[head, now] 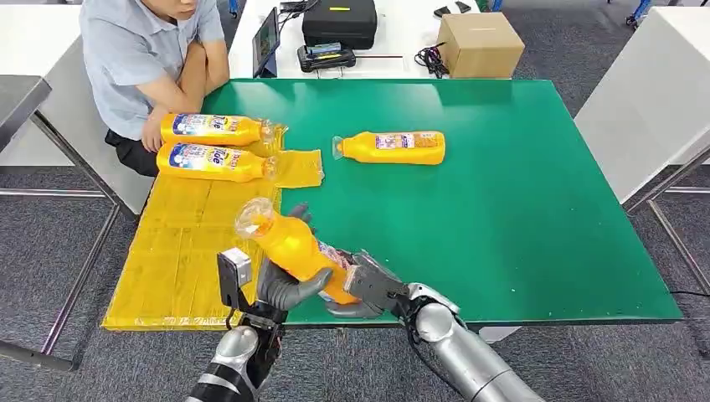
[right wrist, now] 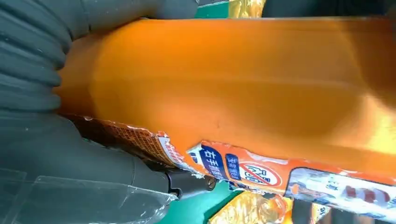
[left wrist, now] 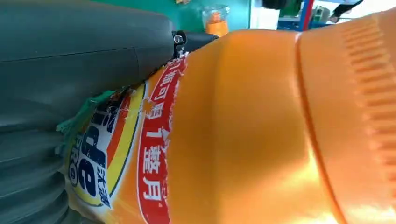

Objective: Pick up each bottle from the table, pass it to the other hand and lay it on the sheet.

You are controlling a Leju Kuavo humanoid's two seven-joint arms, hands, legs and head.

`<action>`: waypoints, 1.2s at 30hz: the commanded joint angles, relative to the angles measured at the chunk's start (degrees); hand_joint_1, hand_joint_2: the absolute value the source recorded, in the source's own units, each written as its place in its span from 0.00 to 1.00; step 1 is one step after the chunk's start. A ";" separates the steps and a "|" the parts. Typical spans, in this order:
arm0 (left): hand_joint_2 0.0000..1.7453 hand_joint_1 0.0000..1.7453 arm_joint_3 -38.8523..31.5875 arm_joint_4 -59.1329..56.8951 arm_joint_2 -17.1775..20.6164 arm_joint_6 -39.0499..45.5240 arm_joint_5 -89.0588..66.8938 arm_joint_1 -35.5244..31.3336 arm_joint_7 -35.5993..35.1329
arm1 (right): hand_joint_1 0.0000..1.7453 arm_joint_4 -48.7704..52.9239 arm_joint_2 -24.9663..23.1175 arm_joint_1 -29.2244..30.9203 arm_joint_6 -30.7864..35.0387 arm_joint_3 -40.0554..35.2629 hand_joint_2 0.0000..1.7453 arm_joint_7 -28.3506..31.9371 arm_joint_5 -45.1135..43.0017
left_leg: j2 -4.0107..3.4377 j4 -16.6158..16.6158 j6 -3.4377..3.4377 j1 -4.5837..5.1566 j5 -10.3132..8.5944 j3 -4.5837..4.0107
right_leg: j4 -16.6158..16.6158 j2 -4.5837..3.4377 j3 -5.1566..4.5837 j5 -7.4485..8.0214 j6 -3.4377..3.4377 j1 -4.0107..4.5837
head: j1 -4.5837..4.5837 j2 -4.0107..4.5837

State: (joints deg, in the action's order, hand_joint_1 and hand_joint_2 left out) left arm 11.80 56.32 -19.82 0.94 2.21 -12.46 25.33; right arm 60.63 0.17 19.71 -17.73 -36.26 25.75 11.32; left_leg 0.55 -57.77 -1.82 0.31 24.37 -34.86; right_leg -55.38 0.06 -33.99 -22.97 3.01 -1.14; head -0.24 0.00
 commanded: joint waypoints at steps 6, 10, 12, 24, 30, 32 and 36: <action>1.00 0.00 -3.59 -4.74 -0.18 0.70 2.21 -2.30 -0.48 | 1.00 0.94 0.18 1.63 -0.37 -2.48 1.00 1.24 0.14 | -0.16 -0.02 0.12 -0.06 0.11 0.19 | -0.01 -0.12 0.16 -0.07 -0.14 0.07 | 0.00 0.00; 1.00 0.00 -4.17 -5.50 -0.18 0.67 3.09 -2.30 -1.05 | 1.00 1.04 0.28 1.50 -0.33 -2.42 1.00 1.32 0.08 | -0.18 -0.05 0.13 -0.08 0.14 0.22 | -0.03 -0.14 0.19 -0.09 -0.16 0.09 | 0.00 0.00; 1.00 0.00 -4.75 -6.04 -0.18 0.67 3.58 -2.31 -1.11 | 1.00 1.04 0.28 1.29 -0.17 -2.20 1.00 1.34 0.03 | -0.10 0.02 0.07 -0.04 0.05 0.10 | 0.02 -0.08 0.08 -0.02 -0.09 0.04 | 0.00 0.00; 1.00 0.43 -4.85 -4.53 -0.18 2.97 5.26 -1.61 -1.10 | 1.00 2.02 0.49 0.54 0.10 -1.43 1.00 1.24 0.30 | -0.11 0.02 0.09 -0.05 0.08 0.16 | 0.03 -0.08 0.14 -0.05 -0.11 0.06 | 0.00 0.00; 1.00 0.00 -4.94 -5.13 -0.18 2.24 6.83 -1.56 -1.80 | 1.00 1.93 0.43 0.58 -0.07 -1.40 1.00 1.27 0.31 | -0.11 0.01 0.10 -0.05 0.08 0.17 | 0.01 -0.08 0.15 -0.05 -0.12 0.06 | 0.00 0.00; 1.00 0.00 -4.94 -5.13 -0.18 2.24 6.83 -1.56 -1.80 | 1.00 1.93 0.43 0.58 -0.07 -1.40 1.00 1.27 0.31 | -0.16 0.00 0.12 -0.07 0.12 0.24 | 0.00 -0.12 0.21 -0.08 -0.15 0.08 | 0.00 0.00; 1.00 0.00 -4.57 -5.06 -0.18 2.69 7.02 -1.56 -1.11 | 1.00 1.93 0.30 0.55 0.07 -1.08 1.00 1.27 0.40 | -0.10 0.01 0.09 -0.04 0.06 0.13 | 0.01 -0.08 0.11 -0.04 -0.10 0.04 | 0.00 0.00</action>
State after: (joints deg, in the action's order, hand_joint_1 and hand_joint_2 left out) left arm 11.41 54.42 -19.98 2.19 8.48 -12.91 24.41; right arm 60.67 0.24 19.45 -17.22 -35.95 25.68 11.82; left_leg 0.55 -57.77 -1.82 0.31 24.37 -34.87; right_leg -55.38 0.06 -33.99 -22.97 3.01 -1.14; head -0.24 0.00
